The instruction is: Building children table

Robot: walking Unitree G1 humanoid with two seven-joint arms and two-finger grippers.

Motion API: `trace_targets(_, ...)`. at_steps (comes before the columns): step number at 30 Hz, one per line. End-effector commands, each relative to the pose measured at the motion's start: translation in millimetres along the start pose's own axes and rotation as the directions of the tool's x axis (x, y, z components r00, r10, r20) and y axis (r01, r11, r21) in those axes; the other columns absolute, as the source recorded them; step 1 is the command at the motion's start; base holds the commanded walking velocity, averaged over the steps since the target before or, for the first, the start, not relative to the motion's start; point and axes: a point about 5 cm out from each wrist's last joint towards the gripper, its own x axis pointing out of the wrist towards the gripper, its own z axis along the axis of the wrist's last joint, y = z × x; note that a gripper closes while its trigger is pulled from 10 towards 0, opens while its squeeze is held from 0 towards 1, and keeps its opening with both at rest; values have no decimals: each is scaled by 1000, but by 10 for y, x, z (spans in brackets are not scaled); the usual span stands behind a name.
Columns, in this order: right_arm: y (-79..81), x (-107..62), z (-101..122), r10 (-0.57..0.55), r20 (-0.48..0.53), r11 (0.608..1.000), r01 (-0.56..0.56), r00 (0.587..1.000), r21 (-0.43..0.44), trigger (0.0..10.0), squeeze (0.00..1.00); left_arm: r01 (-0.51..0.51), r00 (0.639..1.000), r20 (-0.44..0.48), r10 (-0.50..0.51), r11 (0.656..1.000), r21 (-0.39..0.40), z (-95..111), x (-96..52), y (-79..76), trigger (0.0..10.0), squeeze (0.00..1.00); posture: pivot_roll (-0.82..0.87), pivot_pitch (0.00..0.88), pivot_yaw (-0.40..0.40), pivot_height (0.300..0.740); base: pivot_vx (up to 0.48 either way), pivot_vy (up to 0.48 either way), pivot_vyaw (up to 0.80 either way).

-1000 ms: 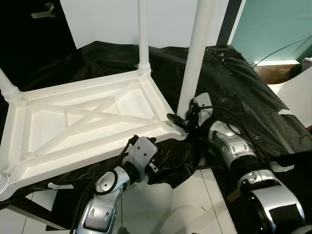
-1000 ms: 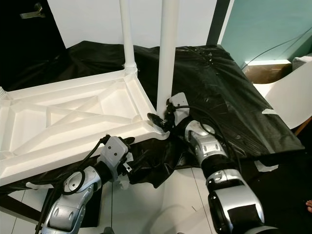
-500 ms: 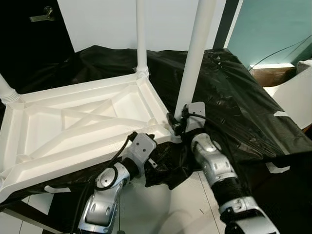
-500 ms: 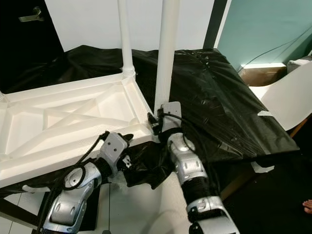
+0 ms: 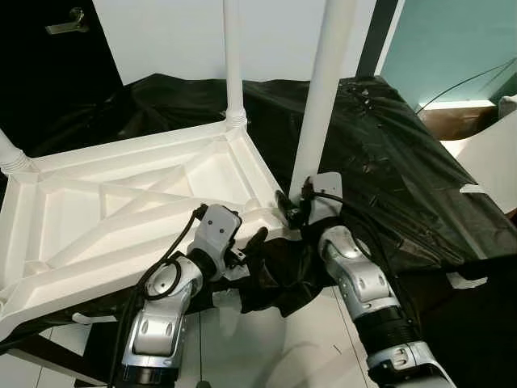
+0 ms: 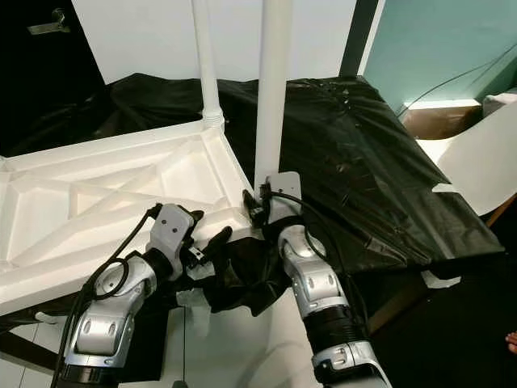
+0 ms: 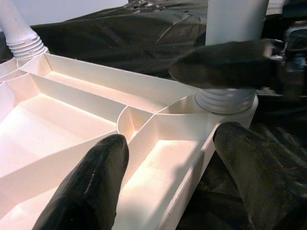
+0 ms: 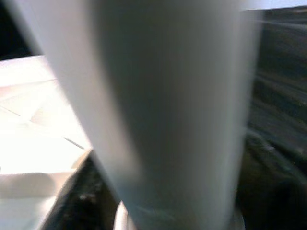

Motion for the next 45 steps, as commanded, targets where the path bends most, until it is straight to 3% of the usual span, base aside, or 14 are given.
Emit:
trace_targets(1,-59,-25,40,4,19,1000,-5,1000,12,10000,1000,-168,986,-3,168,986,8,-15,-6,92,10000,0,62,13,-20,740,0,0,0)
trace_targets(2,-210,-57,102,55,35,998,-55,998,-10,10000,1000,-173,985,6,173,985,20,-4,-28,102,10000,0,62,27,-22,740,0,0,0)
trace_targets(6,-300,-70,145,129,38,991,-128,991,-40,10000,1000,-170,985,18,170,985,26,23,-50,103,10000,0,59,33,-24,740,0,0,0)
trace_targets(7,-330,-75,161,184,35,982,-183,982,-39,10000,816,-167,986,27,166,985,32,37,-62,102,10000,0,57,37,-26,740,0,0,0)
trace_targets(8,-345,-78,171,219,33,975,-218,975,-36,10000,0,-165,986,33,164,986,37,44,-69,101,10000,0,57,37,-26,740,0,0,0)
trace_targets(13,-415,28,208,357,-10,929,-356,934,-98,10000,0,-169,985,33,167,984,56,24,-83,120,10000,0,70,24,-25,740,0,0,0)
trace_targets(18,-437,170,230,407,-55,899,-410,912,-150,10000,0,-176,984,53,173,983,59,72,-67,123,10000,0,83,11,-22,740,0,0,0)
trace_targets(22,-433,249,233,430,-88,885,-439,898,-157,10000,0,-171,985,47,168,984,58,52,-64,124,10000,0,90,0,-24,740,0,0,0)
trace_targets(29,-374,319,228,539,-144,816,-557,830,-157,10000,0,-131,991,33,129,989,70,7,-36,41,10000,0,104,0,-24,740,0,0,0)
trace_targets(30,-365,323,223,556,-151,803,-575,817,-153,9373,0,-120,992,31,118,990,74,-2,-30,21,10000,0,104,0,-24,740,0,0,0)
trace_targets(31,-355,328,211,571,-160,789,-592,805,-160,0,0,-101,995,23,100,992,79,-27,-20,-12,10000,0,103,0,-25,740,0,0,0)
trace_targets(38,-360,338,152,587,-188,776,-613,788,-147,0,0,-63,998,13,62,993,96,-68,3,-96,10000,0,101,0,-25,740,0,0,0)
trace_targets(42,-387,347,117,560,-183,803,-584,808,-123,0,0,-64,998,15,63,993,104,-68,33,-94,10000,0,97,0,-32,740,0,0,0)
trace_targets(45,-394,359,81,497,-184,844,-522,848,-127,0,0,-75,997,21,73,992,105,-55,48,-66,10000,0,97,0,-35,740,0,0,0)
